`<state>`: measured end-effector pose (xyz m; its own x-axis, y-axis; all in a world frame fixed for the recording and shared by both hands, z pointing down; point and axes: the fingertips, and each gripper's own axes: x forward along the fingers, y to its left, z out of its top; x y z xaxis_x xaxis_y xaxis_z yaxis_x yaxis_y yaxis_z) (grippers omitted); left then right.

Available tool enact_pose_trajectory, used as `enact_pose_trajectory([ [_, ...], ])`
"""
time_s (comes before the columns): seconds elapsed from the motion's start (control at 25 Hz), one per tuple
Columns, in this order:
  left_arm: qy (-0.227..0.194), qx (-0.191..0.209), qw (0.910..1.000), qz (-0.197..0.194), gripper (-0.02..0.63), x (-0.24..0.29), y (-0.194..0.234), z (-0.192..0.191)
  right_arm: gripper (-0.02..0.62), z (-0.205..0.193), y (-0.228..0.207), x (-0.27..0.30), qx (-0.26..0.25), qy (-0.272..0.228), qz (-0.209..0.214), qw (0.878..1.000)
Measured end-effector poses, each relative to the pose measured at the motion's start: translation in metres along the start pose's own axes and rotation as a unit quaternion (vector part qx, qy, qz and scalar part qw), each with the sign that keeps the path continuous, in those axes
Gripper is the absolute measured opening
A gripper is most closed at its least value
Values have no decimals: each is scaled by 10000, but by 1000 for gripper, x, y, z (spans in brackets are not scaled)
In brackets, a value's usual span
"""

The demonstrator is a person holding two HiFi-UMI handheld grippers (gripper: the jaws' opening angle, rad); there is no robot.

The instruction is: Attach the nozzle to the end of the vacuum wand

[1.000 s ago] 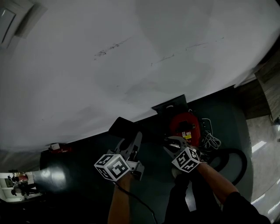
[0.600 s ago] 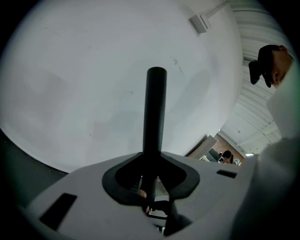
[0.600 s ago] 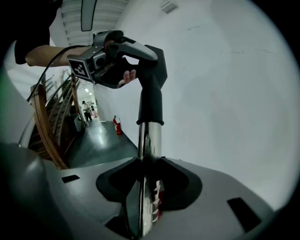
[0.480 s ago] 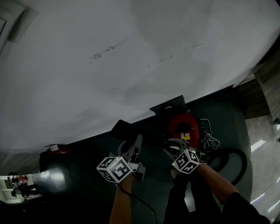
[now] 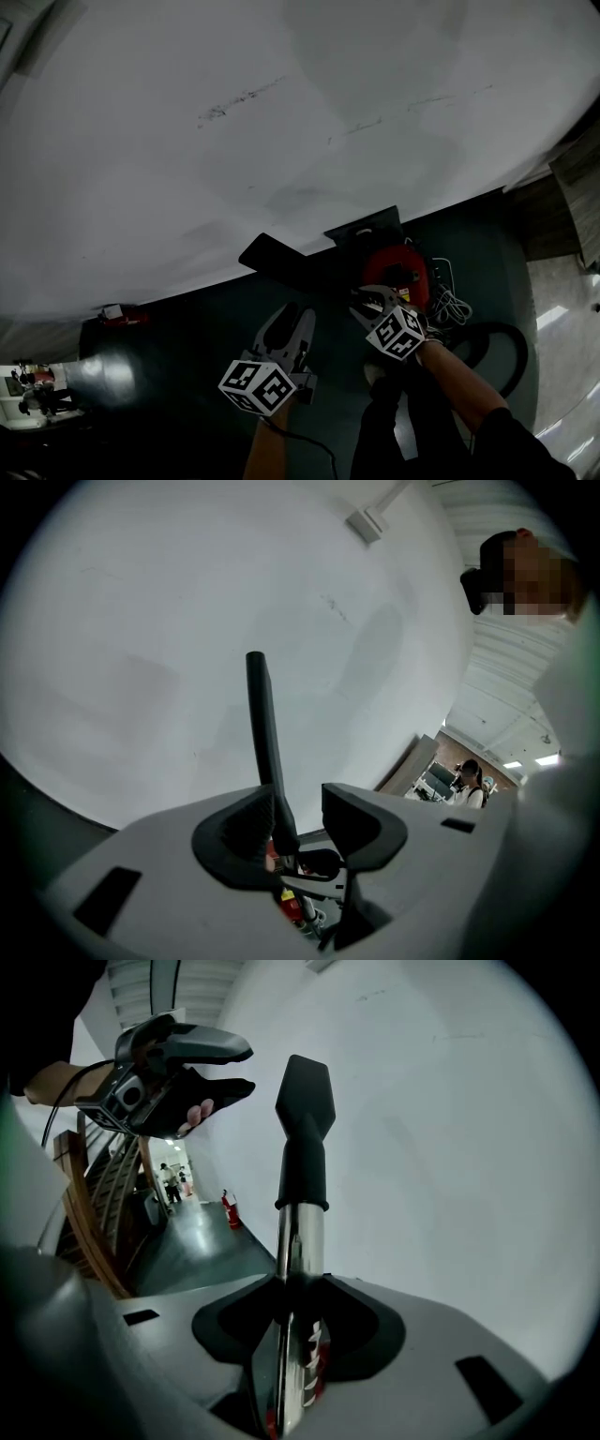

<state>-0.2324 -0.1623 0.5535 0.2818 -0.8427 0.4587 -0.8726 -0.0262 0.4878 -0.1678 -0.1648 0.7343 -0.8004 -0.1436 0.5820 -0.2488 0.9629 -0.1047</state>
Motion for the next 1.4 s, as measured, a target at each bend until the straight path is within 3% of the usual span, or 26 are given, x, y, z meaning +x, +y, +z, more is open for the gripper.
enact_pose_trajectory([
  [0.76, -65, -136, 9998, 94, 156, -34, 15, -25, 167, -7, 21, 17, -157, -11, -25, 9999],
  [1.2, -257, 61, 9996, -50, 152, -35, -15, -6, 173, 47, 20, -33, -135, -393, -178, 9990],
  [1.4, -378, 395, 9985, -47, 129, -51, -49, 9, 172, 83, 24, -77, 471, -696, -185, 9963],
])
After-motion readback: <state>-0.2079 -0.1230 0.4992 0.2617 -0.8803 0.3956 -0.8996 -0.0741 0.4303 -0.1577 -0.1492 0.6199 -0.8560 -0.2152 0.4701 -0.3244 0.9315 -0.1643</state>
